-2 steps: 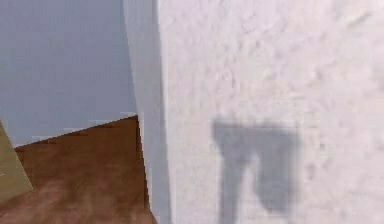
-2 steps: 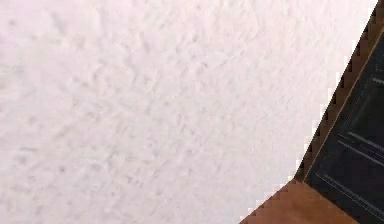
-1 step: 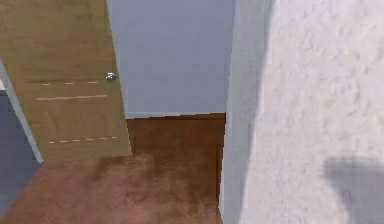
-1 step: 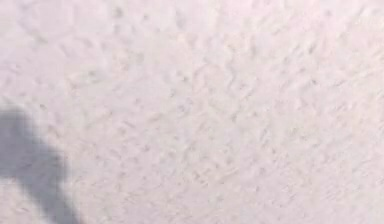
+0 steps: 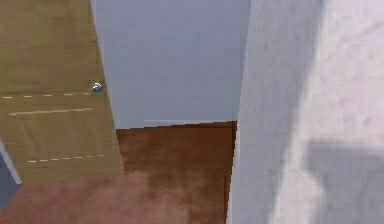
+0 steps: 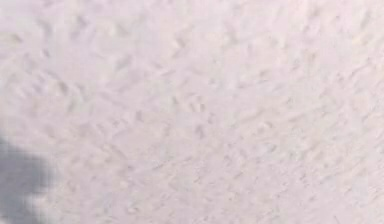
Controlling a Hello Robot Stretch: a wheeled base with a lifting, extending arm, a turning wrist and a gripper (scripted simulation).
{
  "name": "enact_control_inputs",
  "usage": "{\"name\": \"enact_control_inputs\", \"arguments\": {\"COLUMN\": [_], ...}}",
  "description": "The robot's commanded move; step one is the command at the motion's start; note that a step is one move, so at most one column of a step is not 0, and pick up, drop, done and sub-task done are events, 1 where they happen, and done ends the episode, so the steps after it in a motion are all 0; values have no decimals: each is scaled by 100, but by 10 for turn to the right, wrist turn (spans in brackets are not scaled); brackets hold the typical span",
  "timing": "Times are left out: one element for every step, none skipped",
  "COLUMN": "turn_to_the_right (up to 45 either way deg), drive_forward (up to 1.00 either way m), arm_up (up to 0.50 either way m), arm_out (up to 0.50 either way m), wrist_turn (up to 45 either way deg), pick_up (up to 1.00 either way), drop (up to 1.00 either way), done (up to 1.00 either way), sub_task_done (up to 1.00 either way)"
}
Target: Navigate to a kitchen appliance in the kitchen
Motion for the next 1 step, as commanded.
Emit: {"name": "enact_control_inputs", "arguments": {"turn_to_the_right": [-390], "drive_forward": [0], "arm_up": [0], "arm_out": [0], "wrist_turn": [0], "pick_up": [0], "drop": [0], "done": [0], "sub_task_done": [0]}}
